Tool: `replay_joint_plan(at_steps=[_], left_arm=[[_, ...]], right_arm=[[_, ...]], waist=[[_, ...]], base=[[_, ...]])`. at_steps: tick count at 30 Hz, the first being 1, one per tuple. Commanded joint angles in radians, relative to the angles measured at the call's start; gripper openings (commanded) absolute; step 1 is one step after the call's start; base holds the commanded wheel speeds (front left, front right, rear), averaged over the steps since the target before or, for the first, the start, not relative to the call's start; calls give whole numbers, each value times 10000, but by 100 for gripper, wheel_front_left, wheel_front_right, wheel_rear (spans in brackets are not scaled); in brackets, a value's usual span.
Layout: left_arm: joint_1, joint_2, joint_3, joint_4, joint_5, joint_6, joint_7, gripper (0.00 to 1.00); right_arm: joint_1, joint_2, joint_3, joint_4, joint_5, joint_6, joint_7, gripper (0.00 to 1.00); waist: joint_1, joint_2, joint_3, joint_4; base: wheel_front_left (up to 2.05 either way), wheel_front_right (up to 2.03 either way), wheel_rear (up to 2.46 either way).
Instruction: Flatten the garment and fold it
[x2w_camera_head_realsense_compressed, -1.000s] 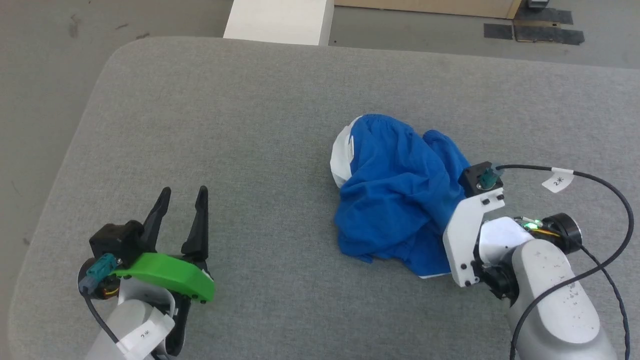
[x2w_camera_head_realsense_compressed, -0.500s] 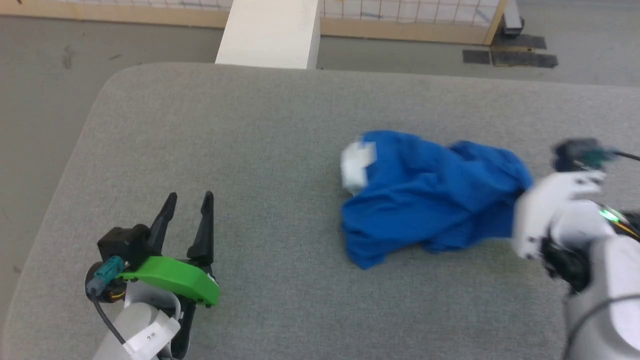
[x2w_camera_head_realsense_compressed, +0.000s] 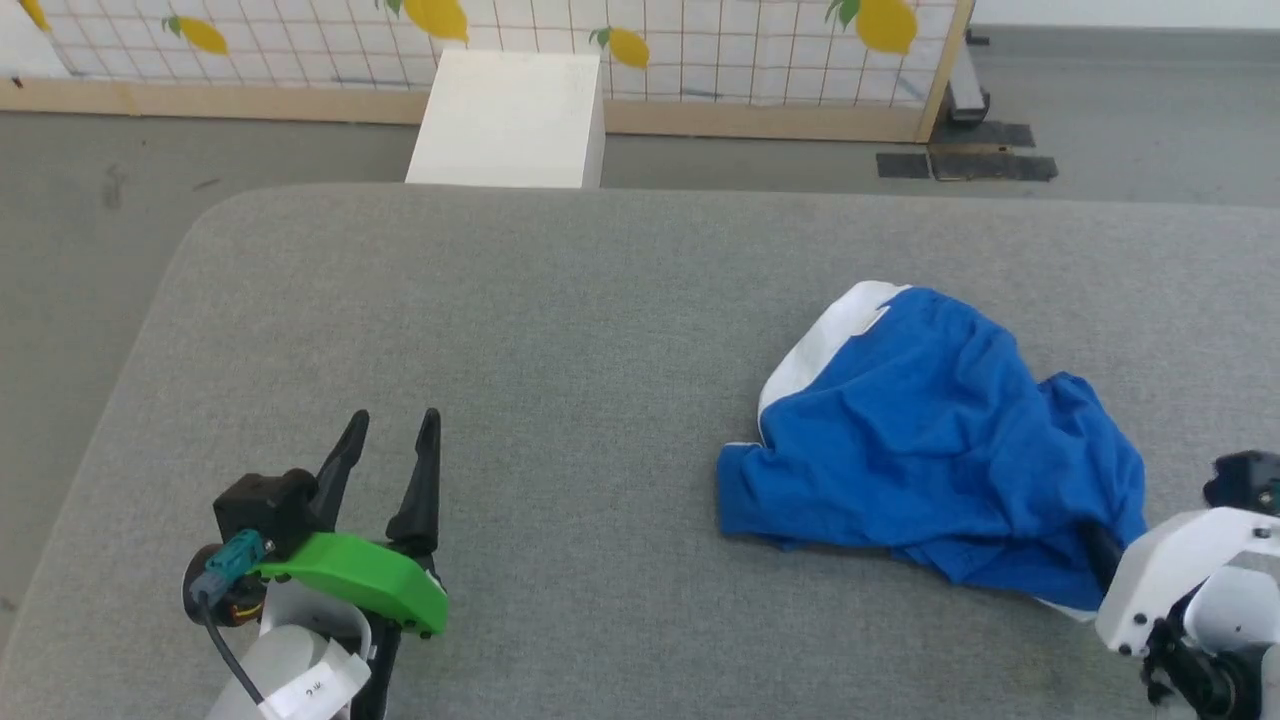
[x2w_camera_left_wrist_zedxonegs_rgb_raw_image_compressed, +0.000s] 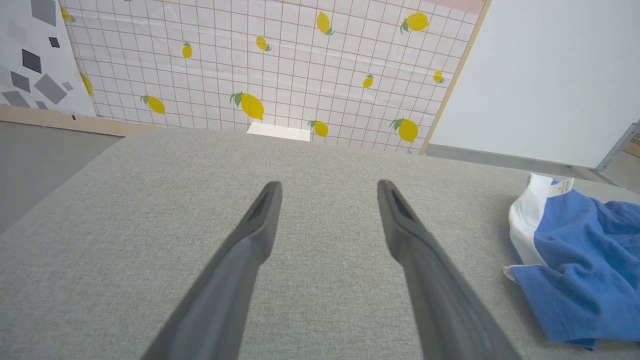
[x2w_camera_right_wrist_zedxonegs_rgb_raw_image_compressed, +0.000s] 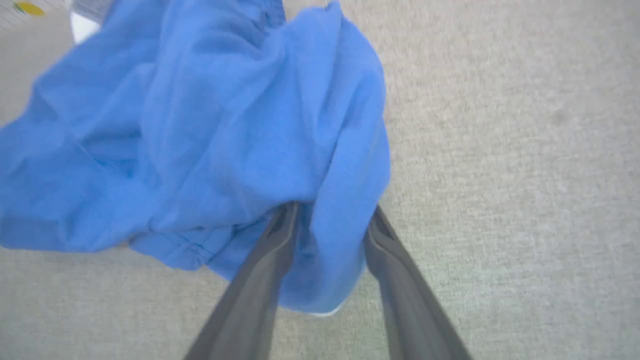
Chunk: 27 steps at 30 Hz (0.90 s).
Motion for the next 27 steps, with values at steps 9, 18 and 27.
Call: replay_joint_plan(at_steps=[9,18,27], left_arm=[[335,-91,-105,92,-117,70,134,100],[-396,-569,-621,194,-669,-416,1045,100],[-3595,-1175,-2759,1856,-557,-875,5459,100]], right_arm=[[538,-6,-159,-1013,1187,-13,-3791,100],[659,-5,79,-965,1036,-13,-4424,100],[133,-5,345,-1024,973,-13,-4321,100]], waist=[[0,0,-594,-175],[0,0,-472,-741],[0,0,475,-1472]], base=[[0,0,0],[0,0,0],[0,0,0]])
